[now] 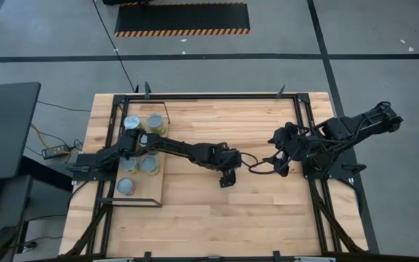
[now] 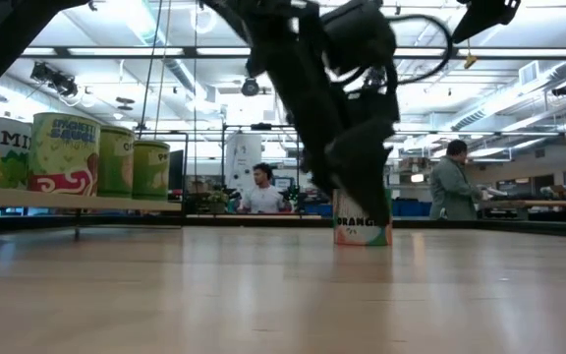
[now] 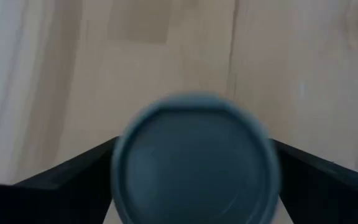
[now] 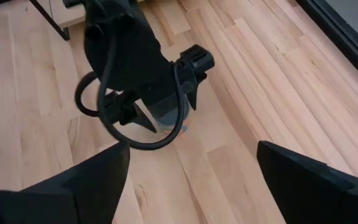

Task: Pick and place cans onto a shelf
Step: Put the small canned oranges on the shelf

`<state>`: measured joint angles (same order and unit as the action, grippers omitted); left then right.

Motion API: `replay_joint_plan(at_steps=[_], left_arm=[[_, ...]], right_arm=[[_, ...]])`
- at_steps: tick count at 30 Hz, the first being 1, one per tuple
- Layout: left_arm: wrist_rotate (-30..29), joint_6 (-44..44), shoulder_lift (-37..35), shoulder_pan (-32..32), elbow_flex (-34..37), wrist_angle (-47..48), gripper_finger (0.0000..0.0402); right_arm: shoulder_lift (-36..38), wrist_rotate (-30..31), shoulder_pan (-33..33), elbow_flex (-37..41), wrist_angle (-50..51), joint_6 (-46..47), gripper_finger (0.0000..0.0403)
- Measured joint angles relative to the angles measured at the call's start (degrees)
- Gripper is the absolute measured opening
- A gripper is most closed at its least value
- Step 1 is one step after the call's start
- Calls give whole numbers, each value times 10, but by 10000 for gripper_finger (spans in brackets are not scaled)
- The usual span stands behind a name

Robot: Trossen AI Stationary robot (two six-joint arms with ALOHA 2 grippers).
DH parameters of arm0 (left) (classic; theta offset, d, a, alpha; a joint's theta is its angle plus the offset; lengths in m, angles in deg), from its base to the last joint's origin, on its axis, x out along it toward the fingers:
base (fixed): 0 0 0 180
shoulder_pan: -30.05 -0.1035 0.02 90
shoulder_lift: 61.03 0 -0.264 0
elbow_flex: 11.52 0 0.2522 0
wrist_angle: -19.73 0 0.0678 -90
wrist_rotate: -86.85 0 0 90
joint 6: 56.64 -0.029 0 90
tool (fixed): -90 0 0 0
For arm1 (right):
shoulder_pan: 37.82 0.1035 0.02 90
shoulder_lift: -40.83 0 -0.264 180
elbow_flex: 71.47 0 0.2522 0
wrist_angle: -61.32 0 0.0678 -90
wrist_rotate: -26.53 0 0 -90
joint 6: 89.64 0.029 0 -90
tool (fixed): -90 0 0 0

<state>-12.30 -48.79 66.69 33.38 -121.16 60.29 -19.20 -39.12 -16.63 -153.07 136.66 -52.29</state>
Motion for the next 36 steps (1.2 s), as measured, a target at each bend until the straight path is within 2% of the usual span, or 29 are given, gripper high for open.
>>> replay_joint_plan(at_steps=[4,13,23,25,28,30,33,36], left_arm=[[6,-5,0,-4,-31,18,386],[59,2,8,-27,-31,47,381],[56,-70,7,-29,-32,31,294],[56,-75,5,-29,-35,39,287],[52,-60,2,-29,-70,102,287],[31,-15,1,-28,-116,184,287],[-17,104,0,-25,-187,336,287],[-62,269,0,-17,-251,501,287]], right_arm=[[0,0,0,0,0,6,356],[0,-4,0,0,-1,21,354],[0,-6,0,0,-2,21,350],[0,-6,0,0,-2,21,350],[0,-6,0,0,-2,20,350],[0,-10,0,0,-2,22,350],[0,-21,1,0,-2,30,350],[0,-21,0,0,-2,31,350]])
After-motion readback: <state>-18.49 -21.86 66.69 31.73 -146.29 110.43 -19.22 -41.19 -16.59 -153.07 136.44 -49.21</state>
